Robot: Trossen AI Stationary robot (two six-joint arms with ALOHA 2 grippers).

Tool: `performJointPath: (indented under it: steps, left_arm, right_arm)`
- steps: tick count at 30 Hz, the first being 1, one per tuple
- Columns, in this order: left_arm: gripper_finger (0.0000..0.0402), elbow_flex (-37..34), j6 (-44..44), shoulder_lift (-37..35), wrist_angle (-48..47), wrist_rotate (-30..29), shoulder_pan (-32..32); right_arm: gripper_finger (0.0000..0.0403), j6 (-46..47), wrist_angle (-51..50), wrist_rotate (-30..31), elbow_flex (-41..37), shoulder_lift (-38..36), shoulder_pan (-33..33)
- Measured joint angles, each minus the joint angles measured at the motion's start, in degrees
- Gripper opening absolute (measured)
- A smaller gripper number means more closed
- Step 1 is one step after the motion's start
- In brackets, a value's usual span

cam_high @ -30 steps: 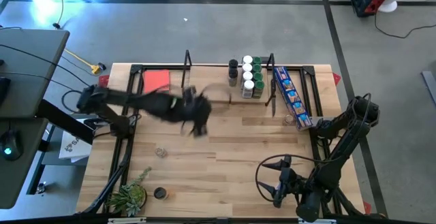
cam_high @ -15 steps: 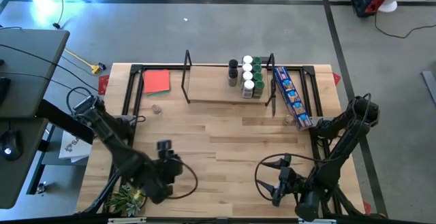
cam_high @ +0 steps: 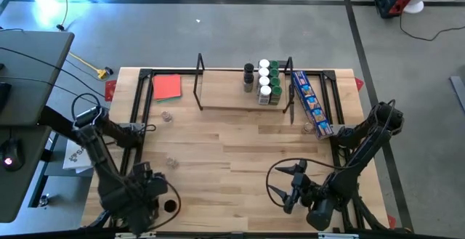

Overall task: Shelf spices
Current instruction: Put the left black seasoning bottle on the shelf aligned with the other black seasoning bottles

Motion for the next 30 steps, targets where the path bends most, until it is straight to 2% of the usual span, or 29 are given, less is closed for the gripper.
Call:
performJointPath:
  steps: [4, 9, 15, 18, 25, 30]
  left_arm:
    - [0.03, 0.0, 0.2, 0.71, 1.42, 0.16, -1.48]
    - [0.0304, -0.18, 3.14, 3.03, 3.93, 0.03, -1.57]
    - [0.0304, -6.81, 5.82, 3.86, 14.08, 6.63, -1.38]
    - [0.0304, -10.1, 5.07, 3.86, 17.79, 7.73, -1.42]
    - [0.0304, -12.38, 10.08, 3.86, 26.98, 5.42, -1.05]
    - [0.0304, -13.2, 11.2, 3.84, 28.83, 0.7, -0.89]
  right_arm:
    - [0.0309, -1.26, 0.03, -0.17, 0.0, 0.0, -0.1]
    - [0.0309, -1.26, 0.11, -0.22, 0.0, 0.0, -0.08]
    - [0.0309, -1.28, 0.11, -0.24, 0.0, 0.0, -0.08]
    - [0.0309, -1.27, 0.13, -0.26, 0.0, 0.0, -0.08]
    - [0.0309, -1.26, 0.52, -0.22, 0.0, 0.0, -0.11]
    - [0.0309, -1.3, 0.9, -0.17, 0.0, 0.0, -0.12]
